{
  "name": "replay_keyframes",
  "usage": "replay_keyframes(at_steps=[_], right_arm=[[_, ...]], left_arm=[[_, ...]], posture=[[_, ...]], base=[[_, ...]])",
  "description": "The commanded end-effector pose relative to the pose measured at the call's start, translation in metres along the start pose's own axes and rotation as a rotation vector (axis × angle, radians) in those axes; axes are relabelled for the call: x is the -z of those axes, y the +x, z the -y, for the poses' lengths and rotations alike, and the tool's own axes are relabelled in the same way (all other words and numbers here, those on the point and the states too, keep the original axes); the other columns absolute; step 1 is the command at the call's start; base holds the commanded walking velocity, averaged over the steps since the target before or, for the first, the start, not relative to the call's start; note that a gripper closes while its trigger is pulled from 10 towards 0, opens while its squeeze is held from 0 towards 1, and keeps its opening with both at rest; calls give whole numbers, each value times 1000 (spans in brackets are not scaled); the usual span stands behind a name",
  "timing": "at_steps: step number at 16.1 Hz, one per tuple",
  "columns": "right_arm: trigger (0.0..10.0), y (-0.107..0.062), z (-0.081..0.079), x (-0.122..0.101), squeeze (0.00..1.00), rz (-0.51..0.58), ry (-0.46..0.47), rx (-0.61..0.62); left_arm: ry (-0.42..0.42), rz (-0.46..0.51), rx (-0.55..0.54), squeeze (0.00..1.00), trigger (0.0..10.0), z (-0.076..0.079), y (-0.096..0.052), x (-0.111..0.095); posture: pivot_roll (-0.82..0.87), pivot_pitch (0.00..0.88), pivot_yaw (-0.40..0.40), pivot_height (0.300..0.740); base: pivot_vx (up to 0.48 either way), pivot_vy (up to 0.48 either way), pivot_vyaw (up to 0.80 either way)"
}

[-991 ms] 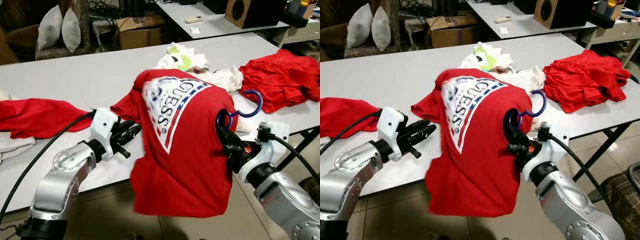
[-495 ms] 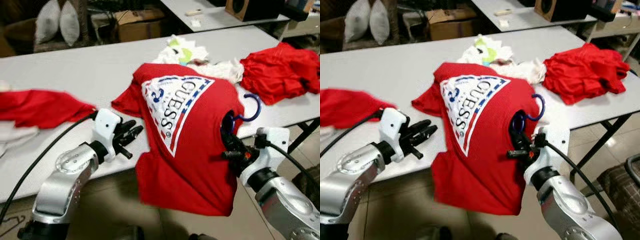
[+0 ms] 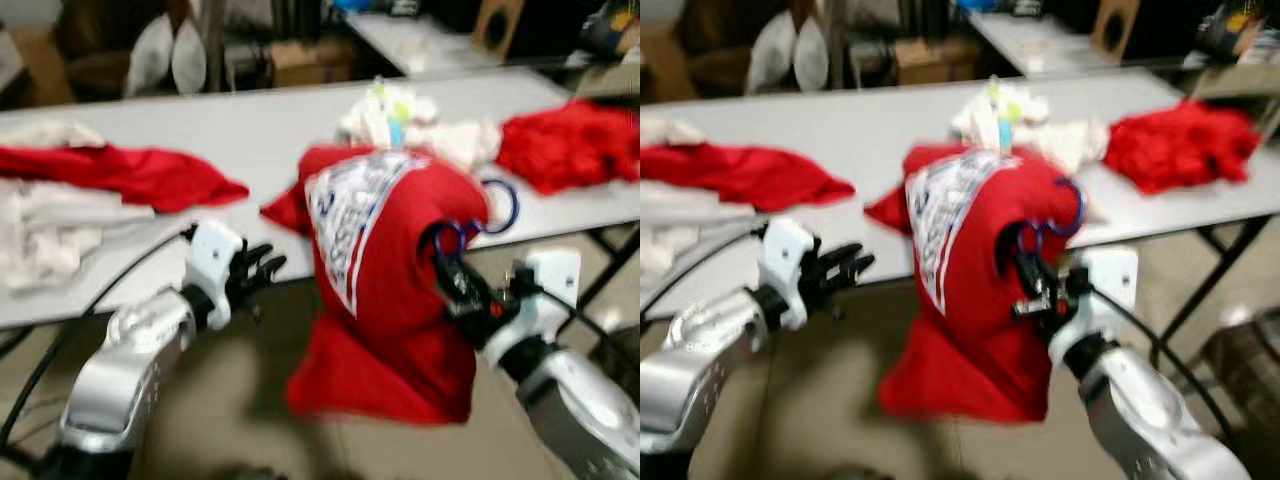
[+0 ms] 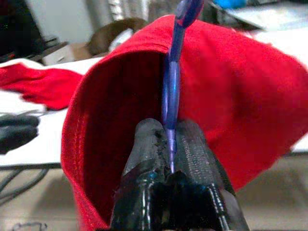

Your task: Hang hanger

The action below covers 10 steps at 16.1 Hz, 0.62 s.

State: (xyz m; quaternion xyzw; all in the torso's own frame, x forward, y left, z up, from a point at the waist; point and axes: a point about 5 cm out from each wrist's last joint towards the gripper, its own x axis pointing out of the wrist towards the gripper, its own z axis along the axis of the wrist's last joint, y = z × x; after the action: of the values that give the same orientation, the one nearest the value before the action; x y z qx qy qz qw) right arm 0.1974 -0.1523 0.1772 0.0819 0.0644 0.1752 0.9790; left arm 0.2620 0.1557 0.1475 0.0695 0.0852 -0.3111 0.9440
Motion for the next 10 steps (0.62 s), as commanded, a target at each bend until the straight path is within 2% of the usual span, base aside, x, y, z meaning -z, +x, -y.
replay_keyframes(at_steps=[1,8,10], right_arm=[[10000,-2,0,0,0,-9,-23,-16],[10000,-14,-1,7,0,-64,-75,-106],[10000,-15,1,6,0,-55,-125,-116]], left_arm=[[6,4,2,0,10000,1,0,-2],[8,-1,7,0,10000,6,-4,1],[-6,11,-56,0,10000,-5,-9,3]], posture=[[-65,0,43,740],[-55,0,27,740],[-48,0,20,740]], base=[[0,0,0],[0,0,0],[0,0,0]])
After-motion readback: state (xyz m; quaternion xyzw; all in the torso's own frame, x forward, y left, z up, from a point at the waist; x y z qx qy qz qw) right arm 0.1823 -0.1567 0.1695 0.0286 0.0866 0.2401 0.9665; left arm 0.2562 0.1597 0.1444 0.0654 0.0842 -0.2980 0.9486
